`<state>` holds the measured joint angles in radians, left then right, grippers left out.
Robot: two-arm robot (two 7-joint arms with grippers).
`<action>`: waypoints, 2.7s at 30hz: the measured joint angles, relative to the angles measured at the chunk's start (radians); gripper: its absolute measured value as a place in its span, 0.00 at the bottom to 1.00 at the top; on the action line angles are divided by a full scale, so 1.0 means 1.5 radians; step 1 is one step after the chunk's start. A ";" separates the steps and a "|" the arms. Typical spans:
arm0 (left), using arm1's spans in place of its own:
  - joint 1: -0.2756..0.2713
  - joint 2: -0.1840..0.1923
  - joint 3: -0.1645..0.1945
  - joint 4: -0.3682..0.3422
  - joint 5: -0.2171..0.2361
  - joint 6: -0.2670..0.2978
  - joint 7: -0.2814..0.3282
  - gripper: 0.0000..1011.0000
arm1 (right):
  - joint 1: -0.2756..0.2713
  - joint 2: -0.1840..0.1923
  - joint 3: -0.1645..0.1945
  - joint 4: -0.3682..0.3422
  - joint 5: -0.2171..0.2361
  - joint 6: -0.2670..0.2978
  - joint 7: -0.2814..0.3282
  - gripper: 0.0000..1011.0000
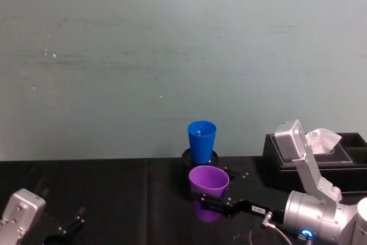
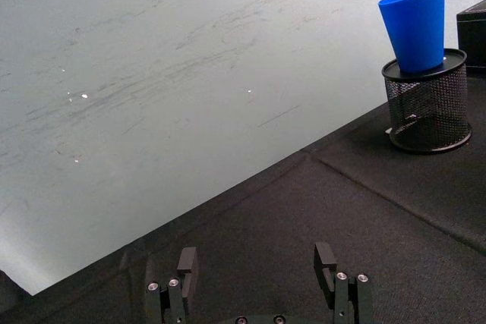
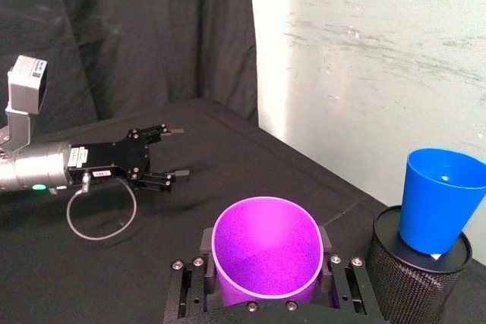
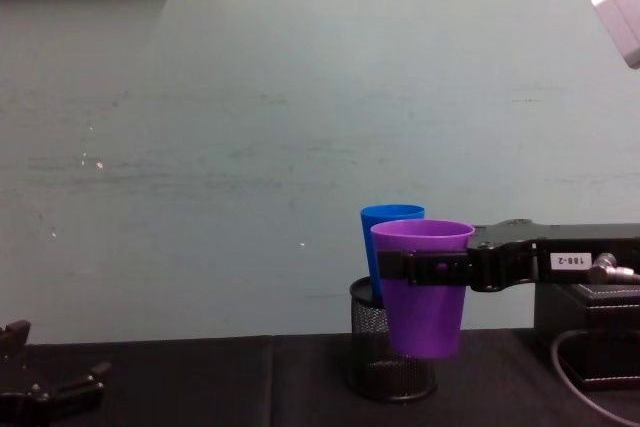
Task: Pick up one cup with a gripper and tap it against the other cup.
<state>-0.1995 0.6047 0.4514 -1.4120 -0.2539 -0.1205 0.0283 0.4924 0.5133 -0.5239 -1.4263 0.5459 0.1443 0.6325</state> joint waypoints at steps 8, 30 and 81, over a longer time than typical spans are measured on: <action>0.000 0.000 0.000 0.000 0.000 0.000 0.000 0.99 | 0.000 0.000 0.001 0.001 0.000 0.000 0.000 0.73; 0.000 0.000 0.000 0.000 0.000 0.000 0.000 0.99 | -0.001 -0.001 0.001 0.001 -0.001 -0.001 0.000 0.73; 0.000 0.000 0.000 0.000 0.000 0.000 0.000 0.99 | -0.001 -0.001 0.001 0.001 -0.001 -0.001 0.000 0.73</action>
<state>-0.1995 0.6047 0.4514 -1.4120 -0.2539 -0.1206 0.0283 0.4907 0.5122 -0.5225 -1.4251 0.5444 0.1427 0.6326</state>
